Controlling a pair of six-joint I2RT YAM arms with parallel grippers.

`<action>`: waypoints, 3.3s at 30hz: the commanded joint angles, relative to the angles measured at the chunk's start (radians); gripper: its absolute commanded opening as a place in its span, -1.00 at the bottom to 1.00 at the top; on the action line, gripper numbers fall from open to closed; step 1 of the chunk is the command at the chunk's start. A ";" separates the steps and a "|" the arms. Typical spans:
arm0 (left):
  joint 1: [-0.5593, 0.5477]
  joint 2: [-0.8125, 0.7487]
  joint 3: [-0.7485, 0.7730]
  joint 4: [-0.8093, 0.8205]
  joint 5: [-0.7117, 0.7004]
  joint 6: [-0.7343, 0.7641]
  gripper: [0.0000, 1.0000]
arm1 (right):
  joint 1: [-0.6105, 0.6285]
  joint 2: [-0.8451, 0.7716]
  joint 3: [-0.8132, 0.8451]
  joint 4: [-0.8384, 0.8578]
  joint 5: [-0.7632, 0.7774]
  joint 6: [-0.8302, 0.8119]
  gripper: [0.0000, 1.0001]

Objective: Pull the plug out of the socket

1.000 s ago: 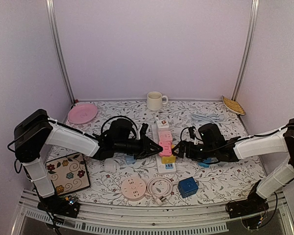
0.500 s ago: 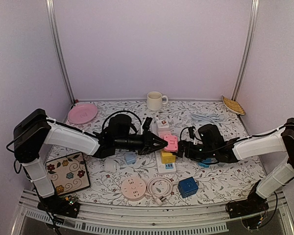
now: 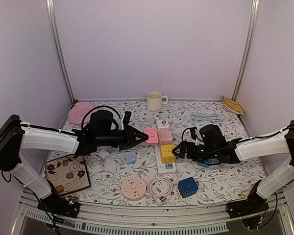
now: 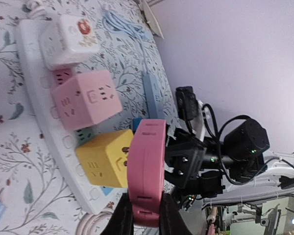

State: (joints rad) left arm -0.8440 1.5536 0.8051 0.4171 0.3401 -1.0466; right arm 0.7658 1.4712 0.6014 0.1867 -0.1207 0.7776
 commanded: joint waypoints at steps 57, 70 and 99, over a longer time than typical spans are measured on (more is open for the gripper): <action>0.410 0.184 0.066 -0.358 0.003 0.268 -0.80 | -0.013 0.187 1.057 -0.868 -0.027 -0.073 0.98; 0.412 0.167 0.079 -0.315 -0.008 0.287 0.38 | -0.007 0.079 0.667 -0.664 0.119 -0.275 0.98; 0.134 -0.070 -0.117 -0.162 -0.100 0.180 0.66 | 0.282 0.381 0.727 -0.731 0.544 -0.100 0.98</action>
State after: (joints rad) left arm -0.6720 1.4834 0.7307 0.1711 0.2268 -0.8104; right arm 1.0428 1.8153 1.2888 -0.5079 0.3687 0.6605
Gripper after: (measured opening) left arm 0.833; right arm 0.995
